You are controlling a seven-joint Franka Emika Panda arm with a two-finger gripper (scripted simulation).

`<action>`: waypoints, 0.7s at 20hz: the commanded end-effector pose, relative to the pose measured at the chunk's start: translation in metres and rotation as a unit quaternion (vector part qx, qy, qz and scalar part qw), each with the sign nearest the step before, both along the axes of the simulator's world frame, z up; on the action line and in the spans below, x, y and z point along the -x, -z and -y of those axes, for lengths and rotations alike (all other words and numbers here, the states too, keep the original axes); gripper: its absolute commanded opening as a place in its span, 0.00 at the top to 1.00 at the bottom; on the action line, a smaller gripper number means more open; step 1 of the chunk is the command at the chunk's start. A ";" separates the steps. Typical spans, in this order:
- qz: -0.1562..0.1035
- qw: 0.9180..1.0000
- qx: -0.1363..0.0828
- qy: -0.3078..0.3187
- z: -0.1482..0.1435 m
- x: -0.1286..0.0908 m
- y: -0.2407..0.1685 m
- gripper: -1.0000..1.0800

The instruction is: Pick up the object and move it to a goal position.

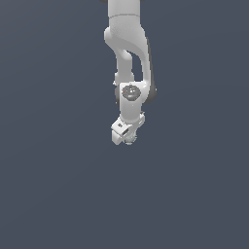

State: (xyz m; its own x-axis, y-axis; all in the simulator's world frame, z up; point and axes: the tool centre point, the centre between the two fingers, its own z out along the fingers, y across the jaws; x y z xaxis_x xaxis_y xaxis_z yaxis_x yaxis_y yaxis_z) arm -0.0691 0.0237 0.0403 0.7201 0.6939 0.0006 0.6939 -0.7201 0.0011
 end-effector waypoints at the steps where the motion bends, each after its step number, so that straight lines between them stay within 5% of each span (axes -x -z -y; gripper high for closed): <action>1: 0.000 1.000 0.000 0.000 0.000 0.000 0.000 1.00; 14: 0.000 1.000 0.000 0.000 0.059 0.027 -0.005 1.00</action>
